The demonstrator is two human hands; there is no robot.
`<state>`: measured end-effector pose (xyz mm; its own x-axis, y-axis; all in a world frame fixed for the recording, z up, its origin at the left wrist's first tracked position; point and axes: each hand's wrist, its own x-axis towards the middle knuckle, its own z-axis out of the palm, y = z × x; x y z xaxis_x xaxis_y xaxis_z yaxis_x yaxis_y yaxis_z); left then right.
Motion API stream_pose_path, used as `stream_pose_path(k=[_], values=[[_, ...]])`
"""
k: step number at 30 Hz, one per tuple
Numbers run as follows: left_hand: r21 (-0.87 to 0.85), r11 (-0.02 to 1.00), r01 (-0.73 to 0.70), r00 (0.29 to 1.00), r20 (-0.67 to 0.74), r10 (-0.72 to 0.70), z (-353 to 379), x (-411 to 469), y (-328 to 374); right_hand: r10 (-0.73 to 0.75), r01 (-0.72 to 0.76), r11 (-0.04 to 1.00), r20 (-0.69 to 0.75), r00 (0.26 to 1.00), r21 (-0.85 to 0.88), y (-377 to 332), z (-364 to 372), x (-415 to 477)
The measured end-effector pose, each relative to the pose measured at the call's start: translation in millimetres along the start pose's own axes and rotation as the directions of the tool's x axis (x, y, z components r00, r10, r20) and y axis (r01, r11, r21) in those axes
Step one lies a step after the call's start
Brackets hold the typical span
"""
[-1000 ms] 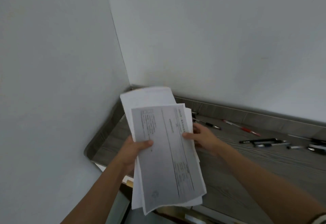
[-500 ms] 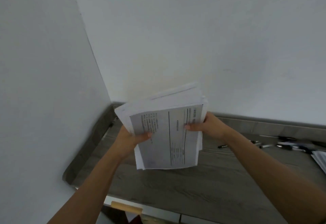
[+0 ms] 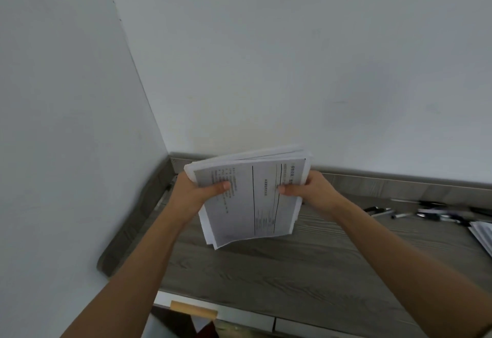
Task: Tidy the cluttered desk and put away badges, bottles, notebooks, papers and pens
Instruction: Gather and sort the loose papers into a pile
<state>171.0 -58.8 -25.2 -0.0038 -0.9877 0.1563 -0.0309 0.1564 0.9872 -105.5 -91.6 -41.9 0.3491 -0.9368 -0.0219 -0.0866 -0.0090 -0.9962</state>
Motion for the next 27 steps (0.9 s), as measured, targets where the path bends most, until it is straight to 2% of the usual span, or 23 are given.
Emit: stream_pose_path(k=[3,8,10,14,19,23,27], values=[[0.003,0.998,0.061,0.998,-0.002,-0.061,3.2,-6.4,-17.1,0.067,-0.066,0.997,0.028,0.997,-0.037,16.9,13.4,-3.1],[-0.092,0.995,0.026,0.998,-0.046,-0.031,7.2,-10.2,-16.6,0.008,-0.005,0.999,-0.052,0.999,0.044,15.8,20.8,-8.3],[-0.124,0.99,0.065,0.996,-0.056,-0.073,5.9,-13.5,-23.2,0.019,-0.017,0.998,-0.037,0.999,0.052,19.6,19.3,-10.8],[-0.077,0.974,0.213,0.975,-0.051,-0.217,11.2,-26.9,-49.5,0.117,-0.115,0.992,0.026,0.993,-0.049,44.6,21.8,-14.9],[-0.04,0.979,0.201,0.98,0.003,-0.201,34.0,-27.5,-32.6,0.154,-0.153,0.987,0.022,0.988,-0.044,51.7,5.4,-34.6],[-0.185,0.951,0.249,0.967,-0.006,-0.254,68.5,-25.7,-17.1,0.162,-0.167,0.981,-0.059,0.985,-0.096,43.9,-24.4,-67.3],[-0.174,0.926,0.336,0.942,0.054,-0.332,130.4,-37.2,-22.3,0.164,-0.193,0.976,-0.244,0.956,-0.098,44.6,-66.0,-124.2]])
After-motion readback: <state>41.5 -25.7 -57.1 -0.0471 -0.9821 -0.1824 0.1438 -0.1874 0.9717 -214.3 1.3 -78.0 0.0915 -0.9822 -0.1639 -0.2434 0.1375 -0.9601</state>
